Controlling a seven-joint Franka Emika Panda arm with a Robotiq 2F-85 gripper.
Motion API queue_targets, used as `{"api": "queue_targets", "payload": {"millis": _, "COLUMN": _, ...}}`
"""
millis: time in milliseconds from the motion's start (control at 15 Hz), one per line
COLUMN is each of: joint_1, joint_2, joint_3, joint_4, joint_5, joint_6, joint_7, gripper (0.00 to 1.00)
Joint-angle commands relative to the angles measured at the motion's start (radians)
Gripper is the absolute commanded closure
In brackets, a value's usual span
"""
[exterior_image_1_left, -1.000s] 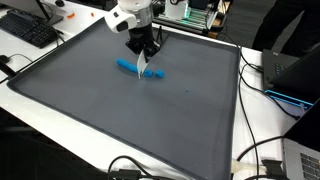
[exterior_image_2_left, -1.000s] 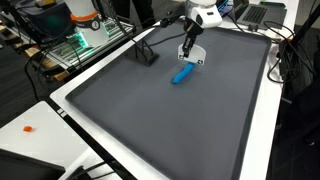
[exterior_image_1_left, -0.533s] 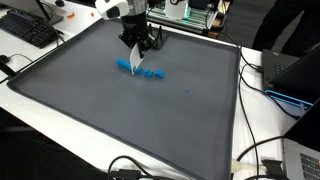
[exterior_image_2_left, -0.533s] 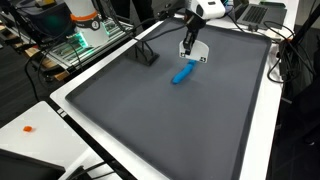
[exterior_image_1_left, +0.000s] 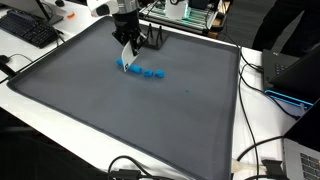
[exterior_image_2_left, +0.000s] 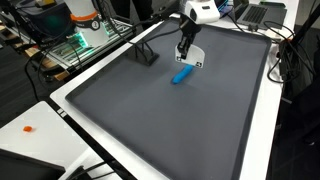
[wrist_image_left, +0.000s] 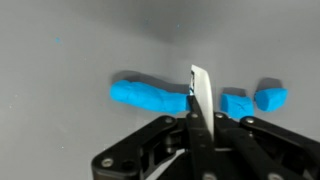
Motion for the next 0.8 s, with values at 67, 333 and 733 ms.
{"api": "queue_targets", "payload": {"millis": 67, "joint_1": -0.009, "joint_2": 0.004, "joint_3": -0.001, "joint_4": -0.026, "joint_5": -0.012, "joint_6": 0.027, "joint_7": 0.004, "gripper": 0.99}}
{"api": "queue_targets", "payload": {"millis": 333, "joint_1": -0.009, "joint_2": 0.024, "joint_3": 0.000, "joint_4": -0.026, "joint_5": -0.009, "joint_6": 0.033, "joint_7": 0.004, "gripper": 0.99}}
{"api": "queue_targets", "payload": {"millis": 733, "joint_1": -0.008, "joint_2": 0.058, "joint_3": -0.002, "joint_4": -0.025, "joint_5": -0.011, "joint_6": 0.051, "joint_7": 0.008, "gripper": 0.99}}
